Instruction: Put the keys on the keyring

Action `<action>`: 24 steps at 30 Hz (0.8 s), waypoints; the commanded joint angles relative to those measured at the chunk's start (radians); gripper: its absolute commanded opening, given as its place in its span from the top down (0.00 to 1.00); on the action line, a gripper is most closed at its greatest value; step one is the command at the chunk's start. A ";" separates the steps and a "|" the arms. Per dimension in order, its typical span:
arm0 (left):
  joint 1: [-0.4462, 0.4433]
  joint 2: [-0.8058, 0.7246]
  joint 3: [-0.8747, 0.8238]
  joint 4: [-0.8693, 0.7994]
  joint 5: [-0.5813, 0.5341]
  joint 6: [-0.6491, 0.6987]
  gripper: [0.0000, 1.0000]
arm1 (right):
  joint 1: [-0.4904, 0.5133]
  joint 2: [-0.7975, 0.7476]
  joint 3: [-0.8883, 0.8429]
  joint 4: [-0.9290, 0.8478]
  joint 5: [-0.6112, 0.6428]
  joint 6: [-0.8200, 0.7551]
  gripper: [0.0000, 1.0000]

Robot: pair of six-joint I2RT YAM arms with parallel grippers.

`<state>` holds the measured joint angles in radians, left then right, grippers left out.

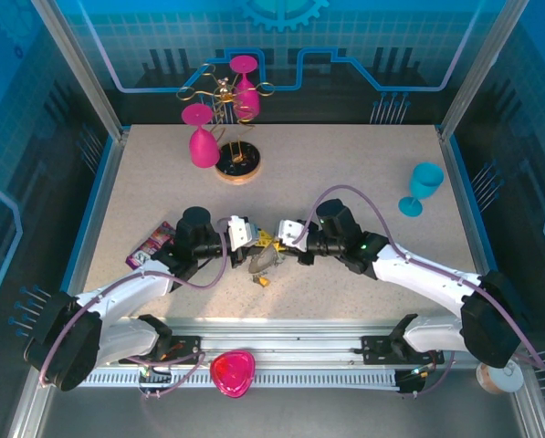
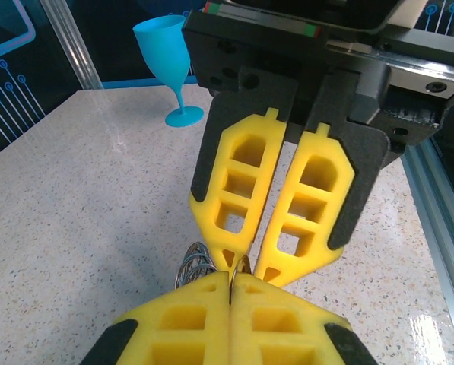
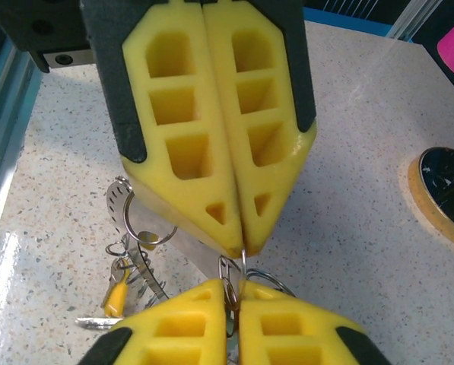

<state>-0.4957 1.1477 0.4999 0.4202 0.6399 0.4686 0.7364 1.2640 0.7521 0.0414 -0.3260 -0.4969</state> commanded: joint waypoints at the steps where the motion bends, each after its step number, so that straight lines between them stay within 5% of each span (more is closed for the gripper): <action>1: -0.005 -0.008 -0.007 0.052 0.004 -0.018 1.00 | -0.014 -0.009 -0.012 0.049 -0.068 0.031 0.97; 5: -0.005 -0.018 0.010 -0.030 0.003 0.021 1.00 | -0.035 -0.016 0.013 0.009 -0.119 0.035 1.00; 9: -0.005 -0.016 0.053 -0.155 0.012 0.086 0.82 | -0.038 -0.001 0.095 -0.163 -0.146 -0.029 1.00; 13: -0.005 0.001 0.102 -0.250 0.024 0.141 0.79 | -0.032 0.026 0.189 -0.328 -0.142 -0.103 1.00; 20: -0.009 0.022 0.146 -0.291 0.043 0.170 0.81 | -0.011 0.080 0.309 -0.462 -0.101 -0.169 1.00; 24: -0.013 0.026 0.159 -0.306 0.052 0.181 0.95 | 0.000 0.109 0.354 -0.486 -0.085 -0.160 1.00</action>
<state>-0.5007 1.1625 0.6216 0.1520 0.6571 0.6193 0.7181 1.3575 1.0554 -0.3981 -0.3996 -0.6380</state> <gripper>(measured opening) 0.074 0.057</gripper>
